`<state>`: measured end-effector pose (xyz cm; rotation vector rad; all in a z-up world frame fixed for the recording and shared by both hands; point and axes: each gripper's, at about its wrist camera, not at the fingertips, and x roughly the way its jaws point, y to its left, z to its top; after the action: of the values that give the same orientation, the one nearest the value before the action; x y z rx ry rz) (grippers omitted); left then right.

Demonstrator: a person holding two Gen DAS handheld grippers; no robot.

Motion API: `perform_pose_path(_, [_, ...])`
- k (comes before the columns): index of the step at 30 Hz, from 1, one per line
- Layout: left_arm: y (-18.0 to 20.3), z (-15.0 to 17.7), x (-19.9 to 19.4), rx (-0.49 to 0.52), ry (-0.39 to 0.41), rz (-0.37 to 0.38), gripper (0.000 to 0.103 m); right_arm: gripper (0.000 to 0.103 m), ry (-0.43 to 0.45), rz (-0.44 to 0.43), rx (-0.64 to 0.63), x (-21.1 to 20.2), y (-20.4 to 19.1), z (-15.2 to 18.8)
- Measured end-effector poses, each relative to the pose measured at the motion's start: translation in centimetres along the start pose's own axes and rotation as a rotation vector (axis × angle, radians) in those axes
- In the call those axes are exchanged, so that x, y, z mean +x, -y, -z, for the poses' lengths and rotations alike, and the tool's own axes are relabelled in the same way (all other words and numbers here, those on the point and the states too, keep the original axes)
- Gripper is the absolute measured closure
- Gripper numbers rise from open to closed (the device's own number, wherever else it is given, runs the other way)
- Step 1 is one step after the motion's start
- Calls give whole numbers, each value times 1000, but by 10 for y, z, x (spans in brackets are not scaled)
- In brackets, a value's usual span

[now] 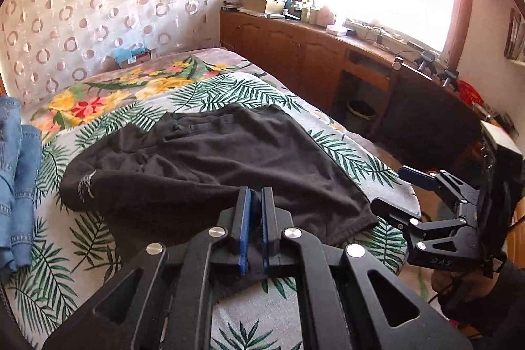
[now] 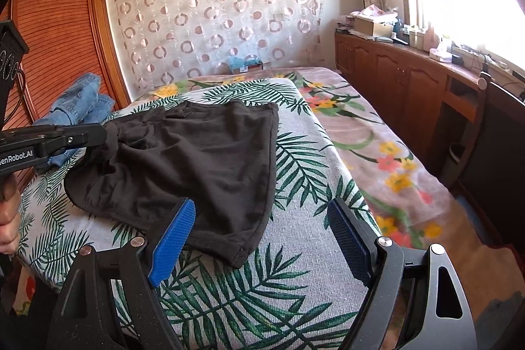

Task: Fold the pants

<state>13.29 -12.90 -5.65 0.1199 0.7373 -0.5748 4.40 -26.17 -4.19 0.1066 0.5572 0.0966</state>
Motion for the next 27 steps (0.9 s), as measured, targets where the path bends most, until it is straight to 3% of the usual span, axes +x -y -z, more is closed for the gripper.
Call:
perform_pose_path(8, [-25,12,-22,-32,21,-90,56,19,-4,-13,-30,4,-4,-4])
perform_pose_path(10, [-32,15,-27,-34,22,-95,53,19,-6,-24,-39,6,-6,-5])
perform_pose_path(12, [-38,20,-28,-33,17,-117,26,19,-7,-36,-51,8,-9,-6])
perform_pose_path(13, [-42,23,-30,-40,24,-127,20,19,-8,-43,-57,10,-10,-7])
perform_pose_path(20, [-67,45,-30,-82,-3,-178,18,20,-24,-123,-105,21,-20,-14])
perform_pose_path(23, [-76,56,-30,-95,-24,-196,18,27,-46,-177,-131,29,-26,-16])
perform_pose_path(27, [-86,67,-27,-114,-44,-208,18,43,-93,-244,-168,43,-35,-15])
